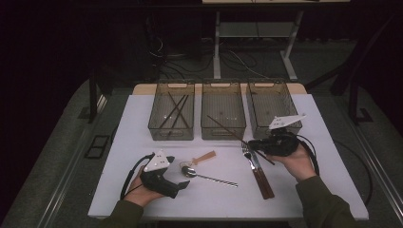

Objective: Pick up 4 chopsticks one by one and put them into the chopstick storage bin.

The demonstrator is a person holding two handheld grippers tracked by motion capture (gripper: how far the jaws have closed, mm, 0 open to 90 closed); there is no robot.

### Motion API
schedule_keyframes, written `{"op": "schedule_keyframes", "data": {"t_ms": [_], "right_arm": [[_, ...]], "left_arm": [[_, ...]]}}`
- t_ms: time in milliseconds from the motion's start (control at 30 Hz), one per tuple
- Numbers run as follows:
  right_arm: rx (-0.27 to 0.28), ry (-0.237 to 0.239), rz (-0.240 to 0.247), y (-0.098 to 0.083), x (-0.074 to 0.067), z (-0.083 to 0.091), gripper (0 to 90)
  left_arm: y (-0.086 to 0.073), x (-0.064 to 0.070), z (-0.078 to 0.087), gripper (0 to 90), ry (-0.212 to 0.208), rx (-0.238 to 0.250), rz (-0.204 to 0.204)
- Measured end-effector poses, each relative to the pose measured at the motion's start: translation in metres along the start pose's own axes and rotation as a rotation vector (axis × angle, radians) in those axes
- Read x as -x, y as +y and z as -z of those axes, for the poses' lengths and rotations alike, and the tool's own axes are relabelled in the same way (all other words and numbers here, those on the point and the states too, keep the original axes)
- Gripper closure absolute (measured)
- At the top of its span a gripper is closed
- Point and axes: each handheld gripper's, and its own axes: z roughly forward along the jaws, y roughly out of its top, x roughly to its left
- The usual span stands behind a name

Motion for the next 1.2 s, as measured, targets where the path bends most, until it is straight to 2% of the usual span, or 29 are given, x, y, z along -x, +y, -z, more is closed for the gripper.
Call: {"op": "schedule_keyframes", "data": {"t_ms": [333, 700, 933, 1100, 1200], "right_arm": [[-0.017, -0.029, -0.017, 0.025, -0.006, -0.025, 84.2], [-0.006, -0.038, -0.039, 0.061, -0.011, -0.058, 84.2], [-0.031, -0.078, -0.050, 0.088, -0.018, -0.082, 84.2], [-0.032, -0.098, -0.036, 0.105, -0.018, -0.096, 84.2], [-0.032, -0.106, -0.057, 0.114, -0.017, -0.104, 84.2]], "left_arm": [[-0.001, -0.001, 0.000, 0.0, 0.005, 0.003, 0.008], [-0.001, -0.002, 0.000, 0.0, 0.004, 0.003, 0.000], [0.000, -0.001, 0.000, 0.0, -0.008, -0.003, -0.005], [0.000, 0.000, -0.001, 0.0, -0.009, 0.000, -0.009], [0.000, -0.001, 0.000, 0.0, -0.005, -0.001, -0.008]]}}
